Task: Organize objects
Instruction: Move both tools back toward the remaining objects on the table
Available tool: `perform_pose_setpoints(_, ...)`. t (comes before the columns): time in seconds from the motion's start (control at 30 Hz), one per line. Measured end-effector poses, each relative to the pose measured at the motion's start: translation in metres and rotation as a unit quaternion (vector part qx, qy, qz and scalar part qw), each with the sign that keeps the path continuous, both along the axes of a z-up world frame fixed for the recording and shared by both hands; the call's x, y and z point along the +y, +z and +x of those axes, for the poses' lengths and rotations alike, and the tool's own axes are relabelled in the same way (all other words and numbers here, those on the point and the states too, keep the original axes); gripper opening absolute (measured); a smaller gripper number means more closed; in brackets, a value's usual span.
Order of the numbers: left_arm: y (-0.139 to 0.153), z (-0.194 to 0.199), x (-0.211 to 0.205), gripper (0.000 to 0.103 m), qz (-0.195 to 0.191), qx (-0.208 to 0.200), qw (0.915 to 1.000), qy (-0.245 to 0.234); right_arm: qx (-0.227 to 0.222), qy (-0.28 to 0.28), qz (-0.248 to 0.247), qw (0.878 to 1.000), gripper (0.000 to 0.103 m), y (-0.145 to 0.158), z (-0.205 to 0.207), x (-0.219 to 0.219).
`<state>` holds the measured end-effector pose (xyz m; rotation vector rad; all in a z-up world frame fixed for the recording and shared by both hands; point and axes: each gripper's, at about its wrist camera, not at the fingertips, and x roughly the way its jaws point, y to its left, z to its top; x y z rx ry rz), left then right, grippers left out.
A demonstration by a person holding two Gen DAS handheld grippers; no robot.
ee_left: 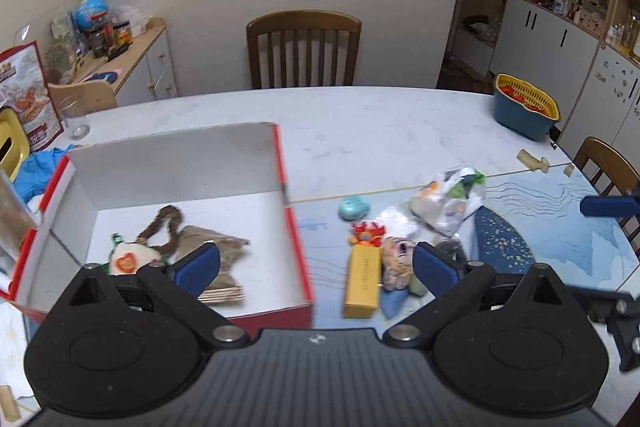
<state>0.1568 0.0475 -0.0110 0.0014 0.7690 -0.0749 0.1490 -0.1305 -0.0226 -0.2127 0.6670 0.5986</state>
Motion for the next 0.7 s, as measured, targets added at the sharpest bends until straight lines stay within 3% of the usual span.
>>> perform_pose_setpoints(0.37, -0.031, 0.016, -0.069, 0.103, 0.004, 0.004, 0.9999, -0.015, 0.023, -0.027, -0.014, 0.999, 0.102, -0.023, 0.049, -0.059)
perform_pose_setpoints(0.7, -0.063, 0.036, -0.118, 0.103, -0.011, 0.024, 0.9991, -0.033, 0.035, -0.053, -0.010, 0.998, 0.098, -0.043, 0.105, -0.078)
